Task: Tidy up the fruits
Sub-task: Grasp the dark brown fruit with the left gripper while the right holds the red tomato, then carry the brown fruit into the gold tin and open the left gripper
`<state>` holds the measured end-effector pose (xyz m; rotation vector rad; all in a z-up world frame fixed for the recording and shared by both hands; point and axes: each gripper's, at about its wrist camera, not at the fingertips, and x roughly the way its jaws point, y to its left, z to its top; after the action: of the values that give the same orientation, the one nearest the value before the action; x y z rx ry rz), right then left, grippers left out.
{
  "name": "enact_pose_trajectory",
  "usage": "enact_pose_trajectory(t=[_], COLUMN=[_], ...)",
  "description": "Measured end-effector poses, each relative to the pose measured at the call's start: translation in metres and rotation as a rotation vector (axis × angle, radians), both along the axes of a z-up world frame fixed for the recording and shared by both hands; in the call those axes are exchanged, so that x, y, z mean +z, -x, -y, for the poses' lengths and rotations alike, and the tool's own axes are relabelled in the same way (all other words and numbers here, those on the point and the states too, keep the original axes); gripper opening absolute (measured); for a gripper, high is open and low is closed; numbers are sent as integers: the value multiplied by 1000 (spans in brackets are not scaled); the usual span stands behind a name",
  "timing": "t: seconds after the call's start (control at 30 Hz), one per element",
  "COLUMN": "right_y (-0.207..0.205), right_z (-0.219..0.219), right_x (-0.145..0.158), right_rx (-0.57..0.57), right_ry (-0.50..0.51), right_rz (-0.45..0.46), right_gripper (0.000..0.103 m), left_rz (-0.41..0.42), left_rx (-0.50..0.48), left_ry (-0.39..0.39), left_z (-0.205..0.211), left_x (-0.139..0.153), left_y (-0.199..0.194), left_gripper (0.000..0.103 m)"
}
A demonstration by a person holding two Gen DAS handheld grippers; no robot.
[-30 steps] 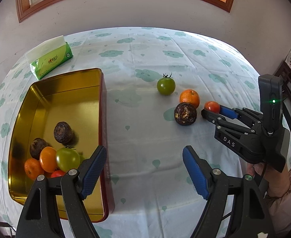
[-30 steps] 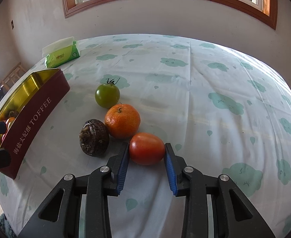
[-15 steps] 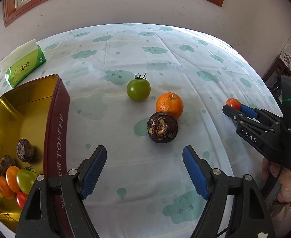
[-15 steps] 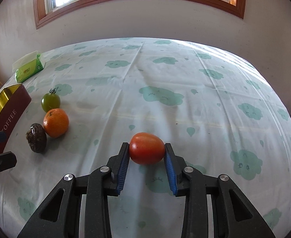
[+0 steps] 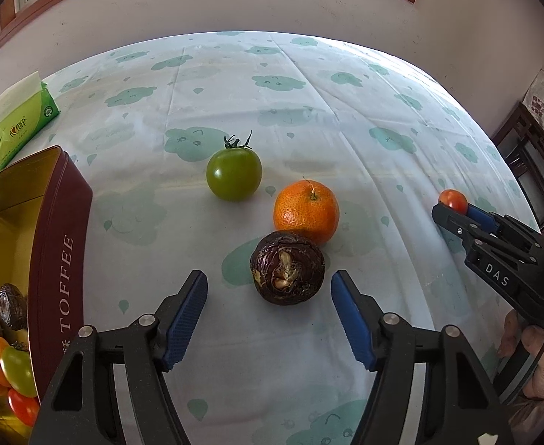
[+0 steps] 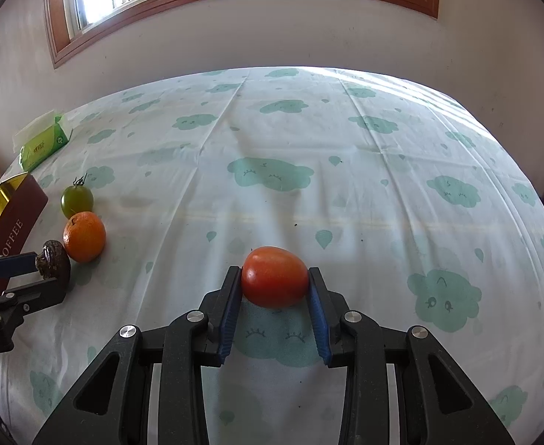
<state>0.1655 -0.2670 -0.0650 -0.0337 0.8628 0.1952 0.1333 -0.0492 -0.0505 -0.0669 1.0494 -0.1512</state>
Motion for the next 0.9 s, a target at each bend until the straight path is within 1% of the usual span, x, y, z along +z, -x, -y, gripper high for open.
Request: enact_pose_trajectory(t=[0.03,0.07,0.17,0.23,0.27,0.4,0.8,0.9], right_y=[0,0,1,1,1,1,1,1], right_z=[0,1,-2,-5,-5,-6,-9,-9], right_x=[0,0,0,0,0,0,-1,-1], right_rx=[0,0,-1,-1,-1,-1,-1,-1], right_ry=[1,3,12,15,16,22,45,46], right_rz=[0,0,0,1,1,1,2,2], right_gripper=[36,36,36,36,36,36,36,36], left_rz=[-1,-3,8,12,12,20,8,7], left_rx=[-3,-2,-5,-8,-8,-10,1,6], left_ry=[2,6,9,15,14,4,18,7], left_z=[1,1,3,3,3,3,-8,-10], left_x=[-1,-2,-1,-1,-1,0,6,9], left_y=[-1,-2,-4,-4,-3,1,25,30], left_gripper=[60,55,46,37,36,36,36,36])
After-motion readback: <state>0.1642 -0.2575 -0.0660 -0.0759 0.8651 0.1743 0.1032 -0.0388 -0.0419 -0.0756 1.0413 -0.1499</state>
